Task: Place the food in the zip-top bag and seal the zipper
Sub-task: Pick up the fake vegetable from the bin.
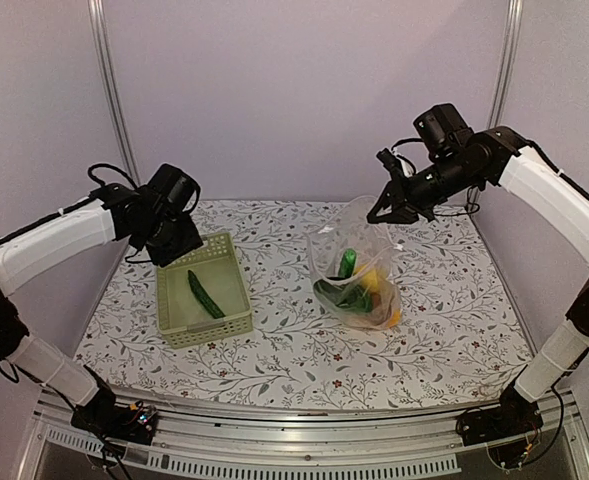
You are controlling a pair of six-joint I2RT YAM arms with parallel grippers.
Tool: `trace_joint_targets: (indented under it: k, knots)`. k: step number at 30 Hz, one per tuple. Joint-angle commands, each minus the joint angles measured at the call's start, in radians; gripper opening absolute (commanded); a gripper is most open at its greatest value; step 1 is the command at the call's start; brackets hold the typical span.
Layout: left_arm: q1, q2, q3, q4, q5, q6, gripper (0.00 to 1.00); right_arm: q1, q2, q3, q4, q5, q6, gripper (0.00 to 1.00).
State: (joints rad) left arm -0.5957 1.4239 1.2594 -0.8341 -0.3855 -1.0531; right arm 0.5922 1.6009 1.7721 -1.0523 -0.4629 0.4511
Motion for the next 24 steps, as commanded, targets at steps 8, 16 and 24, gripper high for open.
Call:
trace_joint_targets:
  k: [8,16,24]
  knots:
    - [0.166,0.196,0.029,0.001,0.108,0.103,0.51,-0.008,-0.034,-0.03,0.049,-0.006,-0.008,0.0]
    - [0.211,0.334,0.07,0.03,0.157,0.146,0.5,-0.008,-0.059,-0.068,0.076,-0.002,0.013,0.0]
    - [0.243,0.471,0.119,0.041,0.174,0.148,0.5,-0.009,-0.058,-0.057,0.063,0.008,0.014,0.0]
